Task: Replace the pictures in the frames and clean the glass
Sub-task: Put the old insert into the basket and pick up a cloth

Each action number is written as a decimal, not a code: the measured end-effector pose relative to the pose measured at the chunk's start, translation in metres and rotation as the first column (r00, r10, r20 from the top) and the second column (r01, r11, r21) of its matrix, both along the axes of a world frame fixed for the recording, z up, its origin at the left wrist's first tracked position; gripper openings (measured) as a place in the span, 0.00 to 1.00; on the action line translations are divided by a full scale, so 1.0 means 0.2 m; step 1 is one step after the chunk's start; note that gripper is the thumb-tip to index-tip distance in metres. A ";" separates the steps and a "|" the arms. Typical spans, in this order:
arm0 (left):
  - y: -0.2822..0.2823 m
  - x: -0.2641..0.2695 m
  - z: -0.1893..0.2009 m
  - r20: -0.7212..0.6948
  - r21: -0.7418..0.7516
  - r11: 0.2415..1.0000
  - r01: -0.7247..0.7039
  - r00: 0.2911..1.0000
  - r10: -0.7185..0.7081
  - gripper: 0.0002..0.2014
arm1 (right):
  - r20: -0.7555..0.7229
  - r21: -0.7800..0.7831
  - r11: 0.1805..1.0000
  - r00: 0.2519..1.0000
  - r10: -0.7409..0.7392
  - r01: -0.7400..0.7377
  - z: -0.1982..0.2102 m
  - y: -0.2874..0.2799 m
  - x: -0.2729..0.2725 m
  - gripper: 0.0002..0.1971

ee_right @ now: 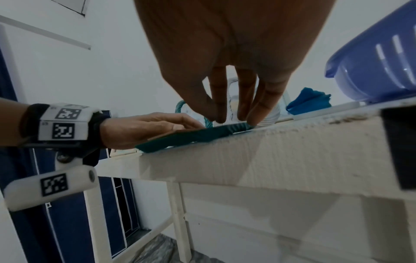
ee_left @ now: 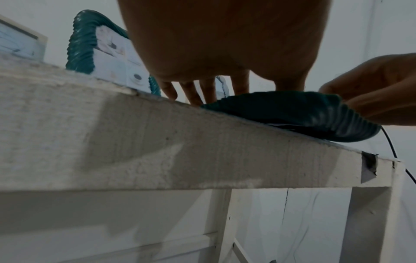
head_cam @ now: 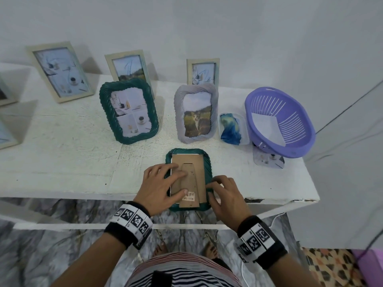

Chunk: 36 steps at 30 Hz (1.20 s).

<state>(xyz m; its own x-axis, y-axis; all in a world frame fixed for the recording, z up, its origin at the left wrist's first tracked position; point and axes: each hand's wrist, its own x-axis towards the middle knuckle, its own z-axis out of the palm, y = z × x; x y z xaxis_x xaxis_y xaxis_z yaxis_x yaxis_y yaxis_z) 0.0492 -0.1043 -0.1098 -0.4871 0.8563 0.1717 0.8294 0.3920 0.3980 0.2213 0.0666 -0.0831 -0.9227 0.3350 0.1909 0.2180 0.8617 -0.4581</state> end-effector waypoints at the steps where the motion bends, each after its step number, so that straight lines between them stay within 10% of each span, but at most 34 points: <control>1: 0.00 0.00 0.00 -0.004 0.001 1.000 -0.002 1.000 0.002 0.25 | -0.003 0.002 1.000 1.000 -0.008 0.008 -0.01 -0.01 0.03 0.05; 36: 0.02 0.02 -0.02 -0.026 0.026 0.998 -0.050 0.998 0.051 0.25 | 0.214 -0.004 0.964 0.942 -0.257 0.264 0.03 -0.17 0.05 0.09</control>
